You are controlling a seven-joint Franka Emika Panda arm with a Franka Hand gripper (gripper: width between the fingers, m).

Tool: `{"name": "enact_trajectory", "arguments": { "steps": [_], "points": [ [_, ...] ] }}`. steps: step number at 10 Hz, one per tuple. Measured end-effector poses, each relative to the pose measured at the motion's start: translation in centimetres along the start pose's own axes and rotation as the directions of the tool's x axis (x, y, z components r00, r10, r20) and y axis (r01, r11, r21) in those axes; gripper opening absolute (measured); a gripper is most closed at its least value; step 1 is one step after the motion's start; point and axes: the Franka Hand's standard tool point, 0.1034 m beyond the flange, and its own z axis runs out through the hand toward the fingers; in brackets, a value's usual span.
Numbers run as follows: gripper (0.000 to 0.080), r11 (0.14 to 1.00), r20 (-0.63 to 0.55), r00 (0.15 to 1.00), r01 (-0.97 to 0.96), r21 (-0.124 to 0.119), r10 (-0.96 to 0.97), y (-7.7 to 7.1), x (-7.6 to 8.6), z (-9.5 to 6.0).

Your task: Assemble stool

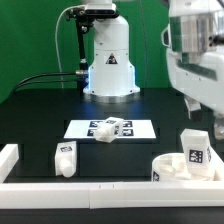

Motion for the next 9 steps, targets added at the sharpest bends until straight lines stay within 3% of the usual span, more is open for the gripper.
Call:
{"name": "enact_trajectory", "arguments": {
  "steps": [4, 6, 8, 9],
  "points": [
    [0.0649, 0.941, -0.001, 0.941, 0.338, -0.005, -0.338, 0.1, 0.1, 0.2],
    [0.0649, 0.713, 0.025, 0.713, 0.701, -0.023, -0.701, -0.4, 0.4, 0.2],
    [0.0649, 0.643, -0.015, 0.643, 0.766, -0.007, -0.766, -0.9, 0.4, 0.1],
    [0.0649, 0.570, -0.008, 0.569, 0.822, -0.017, -0.822, -0.5, 0.6, 0.2]
  ]
}}
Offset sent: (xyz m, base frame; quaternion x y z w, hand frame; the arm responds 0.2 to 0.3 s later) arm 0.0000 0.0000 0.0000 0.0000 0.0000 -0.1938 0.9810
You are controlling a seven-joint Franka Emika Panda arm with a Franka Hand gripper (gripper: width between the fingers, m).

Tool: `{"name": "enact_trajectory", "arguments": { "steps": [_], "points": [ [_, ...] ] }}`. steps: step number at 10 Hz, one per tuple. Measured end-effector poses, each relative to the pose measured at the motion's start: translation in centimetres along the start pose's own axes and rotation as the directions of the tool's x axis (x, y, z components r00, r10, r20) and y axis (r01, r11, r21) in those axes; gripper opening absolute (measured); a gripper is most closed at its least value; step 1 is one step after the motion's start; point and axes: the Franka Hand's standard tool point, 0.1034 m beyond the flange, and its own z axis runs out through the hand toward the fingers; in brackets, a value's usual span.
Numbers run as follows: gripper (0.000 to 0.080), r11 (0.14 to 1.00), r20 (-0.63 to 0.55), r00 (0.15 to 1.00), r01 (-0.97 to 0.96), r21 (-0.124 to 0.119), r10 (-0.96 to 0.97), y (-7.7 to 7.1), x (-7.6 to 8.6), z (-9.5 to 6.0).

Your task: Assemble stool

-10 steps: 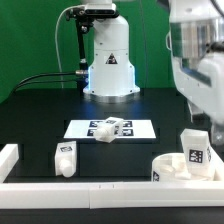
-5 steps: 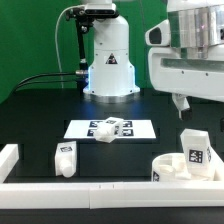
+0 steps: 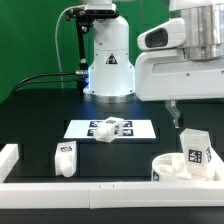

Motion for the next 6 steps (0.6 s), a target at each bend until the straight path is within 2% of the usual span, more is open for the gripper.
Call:
{"name": "enact_trajectory", "arguments": {
  "steps": [1, 2, 3, 4, 6],
  "points": [
    [0.0649, 0.998, -0.001, 0.998, 0.068, -0.003, -0.068, 0.2, 0.2, 0.0],
    [0.0649, 0.974, -0.001, 0.974, 0.227, -0.030, -0.227, 0.3, 0.2, 0.1],
    [0.0649, 0.890, 0.019, 0.892, 0.452, -0.069, -0.451, 0.1, 0.0, 0.3],
    [0.0649, 0.794, 0.055, 0.798, 0.603, -0.079, -0.600, 0.1, 0.2, 0.6],
    [0.0649, 0.645, 0.105, 0.650, 0.760, -0.078, -0.753, 0.1, 0.0, 2.2]
  ]
}}
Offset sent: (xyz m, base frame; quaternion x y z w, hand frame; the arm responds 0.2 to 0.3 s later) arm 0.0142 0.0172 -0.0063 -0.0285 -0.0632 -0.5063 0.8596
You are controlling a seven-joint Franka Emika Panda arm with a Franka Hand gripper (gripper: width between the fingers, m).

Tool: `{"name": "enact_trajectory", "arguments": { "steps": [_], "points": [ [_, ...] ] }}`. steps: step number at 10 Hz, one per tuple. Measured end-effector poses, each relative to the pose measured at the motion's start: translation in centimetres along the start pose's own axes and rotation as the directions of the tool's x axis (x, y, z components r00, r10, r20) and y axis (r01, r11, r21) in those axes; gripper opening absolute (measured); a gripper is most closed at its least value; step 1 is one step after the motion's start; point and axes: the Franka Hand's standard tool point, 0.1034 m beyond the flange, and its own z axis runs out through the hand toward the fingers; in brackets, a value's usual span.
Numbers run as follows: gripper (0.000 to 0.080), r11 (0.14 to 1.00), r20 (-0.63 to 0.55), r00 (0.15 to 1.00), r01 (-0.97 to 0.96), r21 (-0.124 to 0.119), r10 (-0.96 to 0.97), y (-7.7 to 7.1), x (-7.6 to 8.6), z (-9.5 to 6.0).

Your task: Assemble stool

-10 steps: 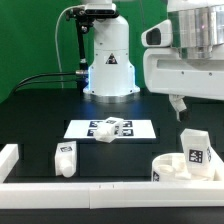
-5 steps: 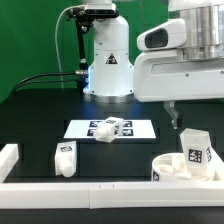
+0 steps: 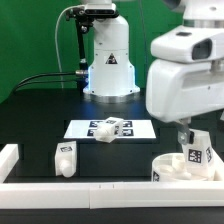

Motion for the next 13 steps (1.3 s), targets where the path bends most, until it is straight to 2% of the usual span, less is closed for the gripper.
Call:
{"name": "enact_trajectory", "arguments": {
  "steps": [2, 4, 6, 7, 9, 10, 11, 13],
  "points": [
    [0.0649, 0.993, 0.013, 0.993, 0.116, 0.000, -0.116, 0.24, -0.64, 1.50],
    [0.0649, 0.995, 0.014, 0.995, 0.096, -0.001, -0.096, 0.37, -0.70, 1.52],
    [0.0386, 0.998, 0.014, 0.998, 0.068, -0.001, -0.068, 0.41, -0.73, 1.54],
    [0.0333, 1.000, 0.014, 1.000, -0.010, -0.002, 0.010, 0.40, -0.74, 1.57],
    [0.0333, 0.964, 0.001, 0.964, -0.265, -0.005, 0.265, 0.50, -0.49, 1.21],
    [0.0333, 0.919, -0.007, 0.919, -0.395, -0.005, 0.395, 0.32, -0.25, 1.15],
    [0.0333, 0.813, -0.008, 0.813, -0.582, 0.000, 0.582, 0.07, -0.19, 1.20],
    [0.0333, 0.550, 0.014, 0.551, -0.834, 0.049, 0.835, 0.37, -0.22, 1.18]
  ]
}}
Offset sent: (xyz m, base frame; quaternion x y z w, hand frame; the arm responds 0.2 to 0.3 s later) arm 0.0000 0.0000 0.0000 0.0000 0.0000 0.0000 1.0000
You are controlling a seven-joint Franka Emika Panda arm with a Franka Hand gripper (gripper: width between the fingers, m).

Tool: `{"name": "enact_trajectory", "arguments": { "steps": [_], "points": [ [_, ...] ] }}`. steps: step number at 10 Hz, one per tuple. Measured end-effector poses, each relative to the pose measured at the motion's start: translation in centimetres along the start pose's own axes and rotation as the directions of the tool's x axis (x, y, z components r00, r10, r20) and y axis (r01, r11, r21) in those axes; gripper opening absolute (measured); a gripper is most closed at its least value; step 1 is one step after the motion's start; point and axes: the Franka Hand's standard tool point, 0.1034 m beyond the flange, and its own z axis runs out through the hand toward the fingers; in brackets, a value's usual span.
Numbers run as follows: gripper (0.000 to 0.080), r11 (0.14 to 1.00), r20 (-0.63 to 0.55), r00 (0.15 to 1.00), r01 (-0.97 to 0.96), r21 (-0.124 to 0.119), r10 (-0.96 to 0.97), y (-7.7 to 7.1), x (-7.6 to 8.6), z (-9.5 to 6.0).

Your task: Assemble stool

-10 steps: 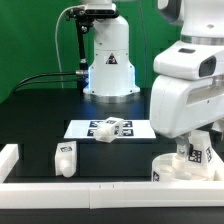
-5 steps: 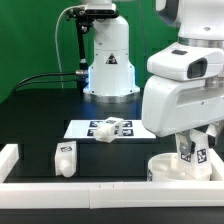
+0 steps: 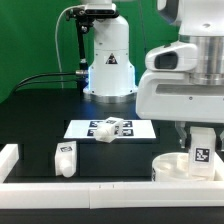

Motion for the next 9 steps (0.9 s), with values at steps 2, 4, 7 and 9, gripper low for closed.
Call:
{"name": "enact_trajectory", "arguments": {
  "steps": [2, 4, 7, 9],
  "points": [
    [0.0333, 0.981, 0.010, 0.981, -0.195, 0.019, 0.195, 0.21, 0.29, -0.16],
    [0.0333, 0.941, 0.015, 0.941, -0.338, 0.016, 0.338, 0.22, 0.17, 0.05],
    [0.0334, 0.685, 0.035, 0.685, -0.729, 0.019, 0.728, 0.09, 0.15, -0.04],
    [0.0334, 0.387, 0.058, 0.388, -0.922, 0.030, 0.920, 0.22, 0.29, 0.10]
  ]
}}
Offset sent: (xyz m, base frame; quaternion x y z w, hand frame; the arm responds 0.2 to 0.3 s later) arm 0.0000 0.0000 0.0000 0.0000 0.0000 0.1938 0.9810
